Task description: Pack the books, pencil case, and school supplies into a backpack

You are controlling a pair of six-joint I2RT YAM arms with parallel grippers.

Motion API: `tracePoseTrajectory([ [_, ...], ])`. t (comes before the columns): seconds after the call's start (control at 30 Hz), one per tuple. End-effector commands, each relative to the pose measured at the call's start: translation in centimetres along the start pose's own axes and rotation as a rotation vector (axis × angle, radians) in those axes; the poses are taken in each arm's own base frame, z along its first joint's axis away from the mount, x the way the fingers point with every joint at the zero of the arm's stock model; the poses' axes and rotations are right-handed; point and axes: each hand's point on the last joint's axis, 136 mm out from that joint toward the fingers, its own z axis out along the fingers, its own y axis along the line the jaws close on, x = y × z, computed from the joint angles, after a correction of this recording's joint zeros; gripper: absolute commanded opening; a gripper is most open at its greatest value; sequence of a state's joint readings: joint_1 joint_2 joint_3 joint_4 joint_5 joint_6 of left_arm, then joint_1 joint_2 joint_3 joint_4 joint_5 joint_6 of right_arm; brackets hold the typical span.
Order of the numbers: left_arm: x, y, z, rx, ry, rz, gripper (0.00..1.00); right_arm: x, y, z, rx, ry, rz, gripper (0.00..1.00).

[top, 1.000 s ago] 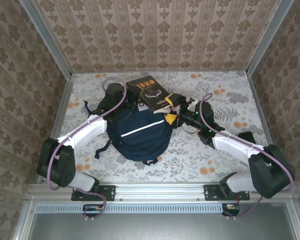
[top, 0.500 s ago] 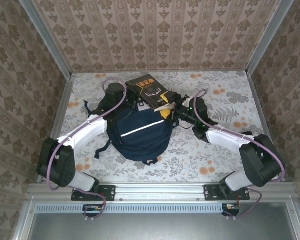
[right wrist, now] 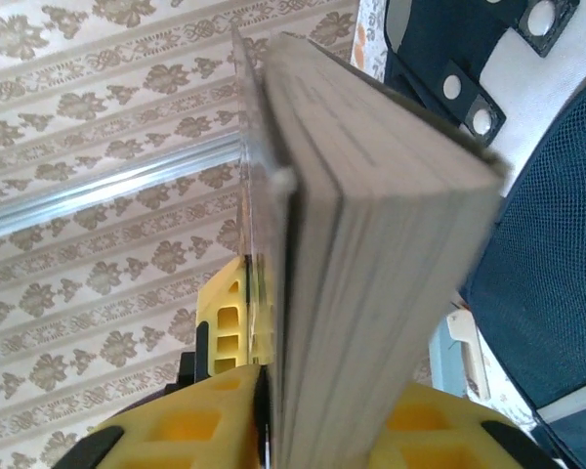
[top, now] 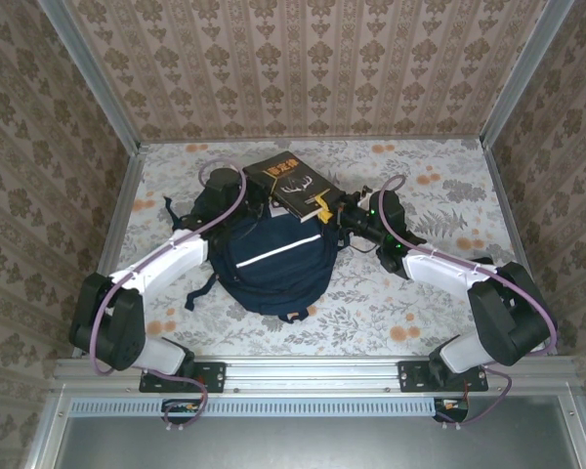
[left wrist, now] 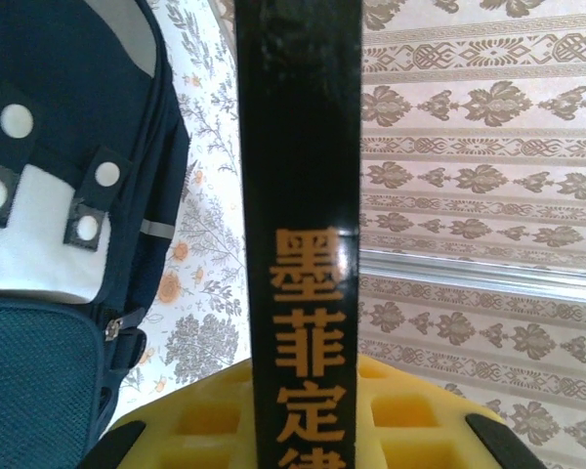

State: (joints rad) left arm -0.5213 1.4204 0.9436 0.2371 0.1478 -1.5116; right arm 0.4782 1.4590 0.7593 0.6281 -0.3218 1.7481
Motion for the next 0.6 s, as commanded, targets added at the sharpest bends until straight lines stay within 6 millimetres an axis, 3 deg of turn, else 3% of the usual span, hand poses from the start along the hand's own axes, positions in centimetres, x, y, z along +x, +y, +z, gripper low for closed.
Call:
tracePoseTrajectory([
  [0.0, 0.3, -2.0, -1.8, 0.065, 0.010, 0.024, 0.15, -0.7, 2.7, -0.9, -0.037, -0.057, -0.053, 0.21],
  [0.07, 0.2, -1.3, -2.2, 0.035, 0.009, 0.041, 0.23, -1.0, 2.2, -1.0, -0.010, -0.071, -0.069, 0.15],
  [0.1, 0.2, -1.1, -2.4, 0.024, 0.009, 0.051, 0.29, -0.7, 3.0, -1.6, -0.024, -0.073, -0.090, 0.12],
  [0.27, 0.4, 1.6, -3.3, -0.100, 0.055, 0.120, 0.67, -1.3, 3.7, -3.3, 0.033, -0.122, -0.219, 0.05],
  [0.43, 1.1, 4.2, -4.3, -0.218, 0.118, 0.224, 0.83, -2.7, 3.5, -6.2, 0.151, -0.203, -0.384, 0.04],
  [0.57, 2.4, 5.5, -4.8, -0.270, 0.199, 0.301, 0.86, -4.6, 2.7, -9.1, 0.253, -0.266, -0.481, 0.03],
])
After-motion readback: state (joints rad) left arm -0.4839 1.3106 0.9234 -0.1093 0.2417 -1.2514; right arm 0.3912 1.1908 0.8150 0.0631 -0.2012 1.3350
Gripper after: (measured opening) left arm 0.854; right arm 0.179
